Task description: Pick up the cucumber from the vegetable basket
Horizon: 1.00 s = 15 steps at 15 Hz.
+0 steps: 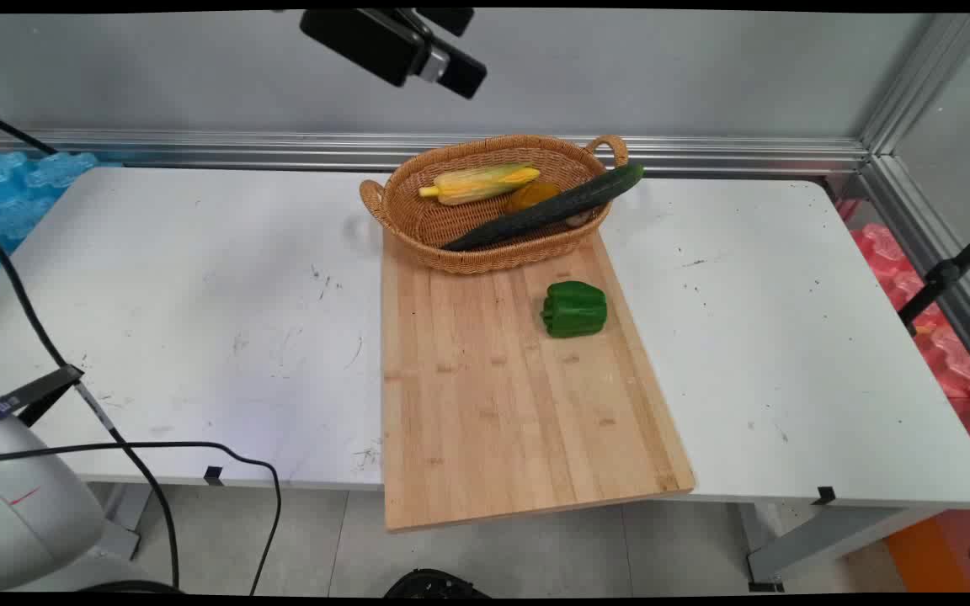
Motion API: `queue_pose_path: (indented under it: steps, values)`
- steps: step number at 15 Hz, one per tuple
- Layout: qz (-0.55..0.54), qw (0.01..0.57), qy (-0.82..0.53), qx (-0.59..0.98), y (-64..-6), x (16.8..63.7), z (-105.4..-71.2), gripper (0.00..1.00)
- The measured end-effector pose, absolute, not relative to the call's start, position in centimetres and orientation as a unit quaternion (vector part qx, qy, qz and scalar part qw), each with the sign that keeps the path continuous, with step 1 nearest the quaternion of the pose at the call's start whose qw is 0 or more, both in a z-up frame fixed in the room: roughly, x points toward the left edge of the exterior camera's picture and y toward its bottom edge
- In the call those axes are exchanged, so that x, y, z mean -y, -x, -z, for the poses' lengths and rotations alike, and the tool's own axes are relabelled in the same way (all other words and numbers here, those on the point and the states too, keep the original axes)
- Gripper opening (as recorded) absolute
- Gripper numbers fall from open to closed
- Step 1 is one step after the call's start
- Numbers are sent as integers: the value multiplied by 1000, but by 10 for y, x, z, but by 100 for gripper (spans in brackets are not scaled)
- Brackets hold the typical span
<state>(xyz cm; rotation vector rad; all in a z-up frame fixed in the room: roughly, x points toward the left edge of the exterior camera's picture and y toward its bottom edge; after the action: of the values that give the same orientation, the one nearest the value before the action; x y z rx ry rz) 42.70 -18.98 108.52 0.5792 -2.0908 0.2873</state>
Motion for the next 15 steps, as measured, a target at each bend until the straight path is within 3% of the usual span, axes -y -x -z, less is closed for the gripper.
queue_pose_path:
  steps: [7, 15]
  values:
    - [-152, 428, -267, 850, -439, 216, -1066, 100]
    - [-184, 366, -298, 862, -430, 290, -998, 100]
